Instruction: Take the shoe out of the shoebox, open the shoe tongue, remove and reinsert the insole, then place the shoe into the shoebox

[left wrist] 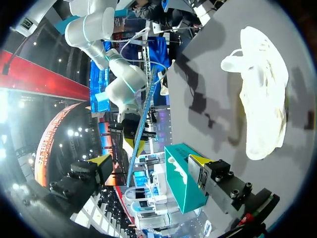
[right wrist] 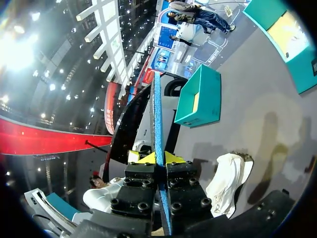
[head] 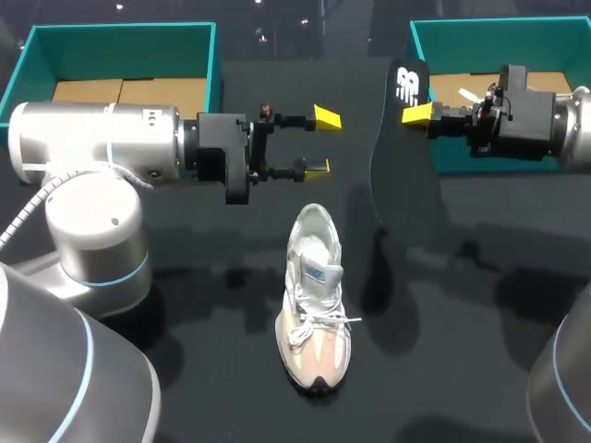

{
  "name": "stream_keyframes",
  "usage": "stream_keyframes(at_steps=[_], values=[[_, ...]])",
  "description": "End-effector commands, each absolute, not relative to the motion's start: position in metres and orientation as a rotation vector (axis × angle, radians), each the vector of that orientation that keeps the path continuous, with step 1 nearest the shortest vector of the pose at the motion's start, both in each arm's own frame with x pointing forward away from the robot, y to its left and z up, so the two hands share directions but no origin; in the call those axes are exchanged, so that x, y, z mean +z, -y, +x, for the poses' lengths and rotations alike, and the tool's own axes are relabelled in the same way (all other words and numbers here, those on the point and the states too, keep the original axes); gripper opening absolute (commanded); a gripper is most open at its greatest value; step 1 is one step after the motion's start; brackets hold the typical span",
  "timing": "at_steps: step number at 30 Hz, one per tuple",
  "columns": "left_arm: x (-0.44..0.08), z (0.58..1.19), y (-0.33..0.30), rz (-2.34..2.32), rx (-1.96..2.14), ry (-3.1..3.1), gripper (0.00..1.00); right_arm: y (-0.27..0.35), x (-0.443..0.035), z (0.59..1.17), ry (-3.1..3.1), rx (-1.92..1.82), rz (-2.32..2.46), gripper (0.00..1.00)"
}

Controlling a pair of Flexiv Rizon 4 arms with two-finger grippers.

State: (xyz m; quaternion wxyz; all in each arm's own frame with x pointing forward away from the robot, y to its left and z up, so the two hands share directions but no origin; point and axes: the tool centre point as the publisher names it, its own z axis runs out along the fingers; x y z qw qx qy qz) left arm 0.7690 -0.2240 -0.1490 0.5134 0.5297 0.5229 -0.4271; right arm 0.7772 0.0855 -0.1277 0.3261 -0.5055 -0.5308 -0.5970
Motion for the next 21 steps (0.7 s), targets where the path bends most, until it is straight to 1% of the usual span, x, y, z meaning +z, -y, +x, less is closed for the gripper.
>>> stream_keyframes(at_steps=[1, 9, 14, 21], values=[[-0.145, 0.772, 0.225, 1.28, -1.029, -1.258, 1.0, -0.094, -0.135, 0.789, 1.391, -1.558, -1.308, 0.0], [-0.149, 0.773, 0.229, 1.286, -1.047, -1.254, 1.0, -0.094, -0.135, 0.789, 1.391, -1.558, -1.308, 0.0], [-0.156, 0.778, 0.238, 1.282, -1.077, -1.255, 1.0, -0.103, -0.142, 0.802, 1.327, -1.456, -1.381, 0.0], [-0.163, 0.784, 0.251, 1.273, -1.09, -1.253, 1.0, -0.11, -0.155, 0.806, 1.248, -1.359, -1.405, 0.0]])
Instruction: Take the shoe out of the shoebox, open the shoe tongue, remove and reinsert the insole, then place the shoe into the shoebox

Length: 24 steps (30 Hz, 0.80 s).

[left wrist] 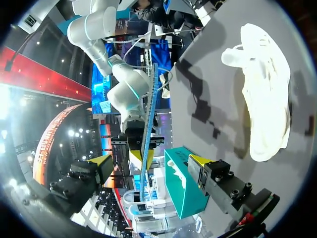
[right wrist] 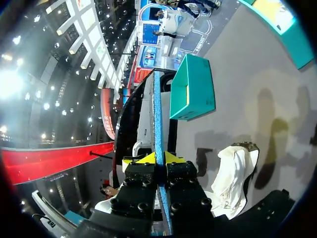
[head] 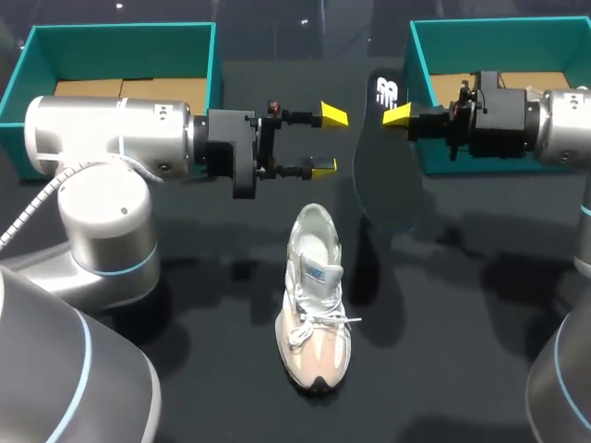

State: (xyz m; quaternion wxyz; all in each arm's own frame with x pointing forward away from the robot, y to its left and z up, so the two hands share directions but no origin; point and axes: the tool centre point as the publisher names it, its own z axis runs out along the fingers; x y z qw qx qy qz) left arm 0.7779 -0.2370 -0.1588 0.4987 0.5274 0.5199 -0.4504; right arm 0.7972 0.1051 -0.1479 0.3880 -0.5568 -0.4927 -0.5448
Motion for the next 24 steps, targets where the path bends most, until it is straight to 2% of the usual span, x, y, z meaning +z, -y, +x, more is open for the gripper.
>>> stream_keyframes(at_steps=[1, 2, 8, 12, 15, 20, 24], values=[[-0.163, 0.783, 0.252, 1.273, -1.092, -1.252, 0.99, -0.11, -0.157, 0.807, 1.237, -1.35, -1.417, 0.0], [-0.164, 0.783, 0.254, 1.273, -1.092, -1.25, 0.93, -0.11, -0.158, 0.808, 1.234, -1.347, -1.42, 0.0], [-0.169, 0.779, 0.262, 1.279, -1.101, -1.246, 0.78, -0.109, -0.162, 0.814, 1.211, -1.325, -1.436, 0.0], [-0.172, 0.779, 0.265, 1.278, -1.102, -1.247, 0.75, -0.107, -0.165, 0.818, 1.199, -1.303, -1.456, 0.0], [-0.174, 0.779, 0.268, 1.276, -1.102, -1.245, 0.62, -0.108, -0.167, 0.821, 1.19, -1.287, -1.456, 0.0], [-0.176, 0.78, 0.272, 1.254, -1.101, -1.237, 0.58, -0.113, -0.172, 0.825, 1.18, -1.263, -1.448, 0.0], [-0.177, 0.781, 0.276, 1.248, -1.088, -1.23, 0.49, -0.118, -0.176, 0.829, 1.175, -1.238, -1.447, 0.0]])
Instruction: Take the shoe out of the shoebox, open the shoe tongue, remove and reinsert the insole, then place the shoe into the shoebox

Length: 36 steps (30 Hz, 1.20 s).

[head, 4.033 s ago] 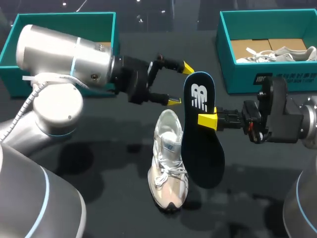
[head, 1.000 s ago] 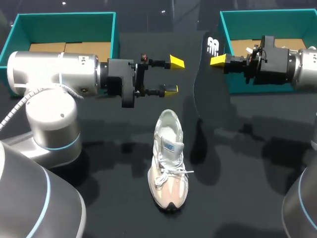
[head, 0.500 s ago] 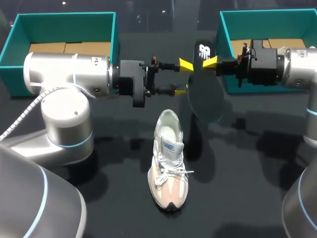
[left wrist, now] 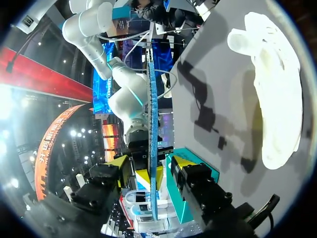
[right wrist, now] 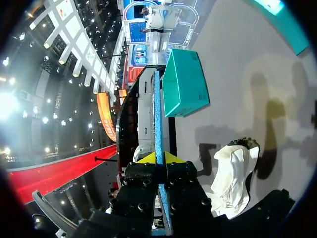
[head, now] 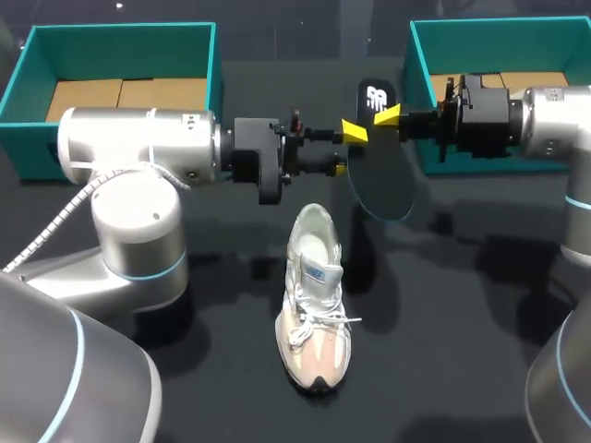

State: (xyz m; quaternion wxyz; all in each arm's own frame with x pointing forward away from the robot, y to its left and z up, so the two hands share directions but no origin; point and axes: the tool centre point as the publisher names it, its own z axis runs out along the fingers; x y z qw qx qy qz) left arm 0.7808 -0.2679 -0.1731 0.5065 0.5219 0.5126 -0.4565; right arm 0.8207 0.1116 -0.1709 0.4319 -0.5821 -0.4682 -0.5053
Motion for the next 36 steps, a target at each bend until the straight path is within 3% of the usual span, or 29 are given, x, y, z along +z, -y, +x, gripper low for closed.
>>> stream_keyframes(at_steps=[1, 14, 22, 31, 36], values=[[-0.177, 0.781, 0.277, 1.246, -1.084, -1.228, 0.48, -0.119, -0.177, 0.829, 1.175, -1.233, -1.446, 0.0], [-0.183, 0.788, 0.285, 1.23, -1.053, -1.237, 0.34, -0.124, -0.184, 0.833, 1.157, -1.212, -1.475, 0.0], [-0.189, 0.794, 0.288, 1.235, -1.042, -1.254, 0.32, -0.124, -0.184, 0.833, 1.159, -1.216, -1.456, 0.0], [-0.191, 0.796, 0.289, 1.244, -1.04, -1.257, 0.14, -0.125, -0.185, 0.834, 1.161, -1.214, -1.444, 0.0], [-0.191, 0.795, 0.287, 1.256, -1.05, -1.248, 0.17, -0.125, -0.185, 0.834, 1.16, -1.214, -1.44, 0.0]])
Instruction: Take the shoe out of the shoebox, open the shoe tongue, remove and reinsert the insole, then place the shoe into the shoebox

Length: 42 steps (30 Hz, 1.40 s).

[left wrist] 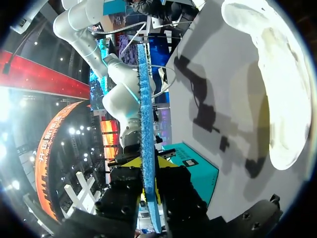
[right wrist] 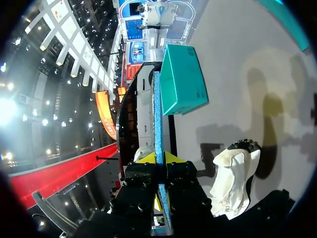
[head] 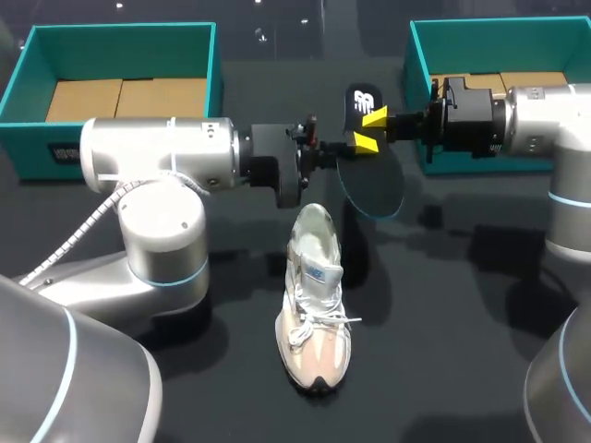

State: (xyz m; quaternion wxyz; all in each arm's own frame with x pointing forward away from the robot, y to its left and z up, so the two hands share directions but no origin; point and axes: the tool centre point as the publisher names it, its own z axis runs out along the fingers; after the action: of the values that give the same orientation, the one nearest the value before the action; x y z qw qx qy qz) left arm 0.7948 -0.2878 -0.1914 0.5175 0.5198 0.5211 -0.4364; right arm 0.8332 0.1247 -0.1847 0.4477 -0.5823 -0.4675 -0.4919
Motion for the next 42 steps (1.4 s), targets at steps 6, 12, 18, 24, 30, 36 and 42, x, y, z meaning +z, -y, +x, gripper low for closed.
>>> stream_keyframes(at_steps=[6, 12, 18, 24, 30, 36, 42], values=[[-0.192, 0.795, 0.285, 1.27, -1.056, -1.24, 0.16, -0.124, -0.185, 0.834, 1.163, -1.213, -1.432, 0.0], [-0.194, 0.798, 0.287, 1.276, -1.051, -1.241, 0.0, -0.126, -0.186, 0.836, 1.164, -1.204, -1.411, 0.0], [-0.19, 0.793, 0.28, 1.278, -1.059, -1.232, 0.0, -0.124, -0.185, 0.834, 1.16, -1.22, -1.41, 0.7], [-0.184, 0.79, 0.256, 1.256, -1.058, -1.26, 0.0, -0.111, -0.18, 0.824, 1.163, -1.274, -1.39, 1.0], [-0.179, 0.788, 0.228, 1.203, -1.1, -1.371, 0.0, -0.097, -0.174, 0.807, 1.197, -1.319, -1.351, 1.0], [-0.172, 0.786, 0.209, 1.088, -1.224, -1.565, 0.0, -0.085, -0.174, 0.791, 1.246, -1.304, -1.337, 1.0], [-0.171, 0.784, 0.203, 0.889, -1.484, -1.888, 0.0, -0.082, -0.174, 0.784, 1.258, -1.282, -1.353, 1.0]])
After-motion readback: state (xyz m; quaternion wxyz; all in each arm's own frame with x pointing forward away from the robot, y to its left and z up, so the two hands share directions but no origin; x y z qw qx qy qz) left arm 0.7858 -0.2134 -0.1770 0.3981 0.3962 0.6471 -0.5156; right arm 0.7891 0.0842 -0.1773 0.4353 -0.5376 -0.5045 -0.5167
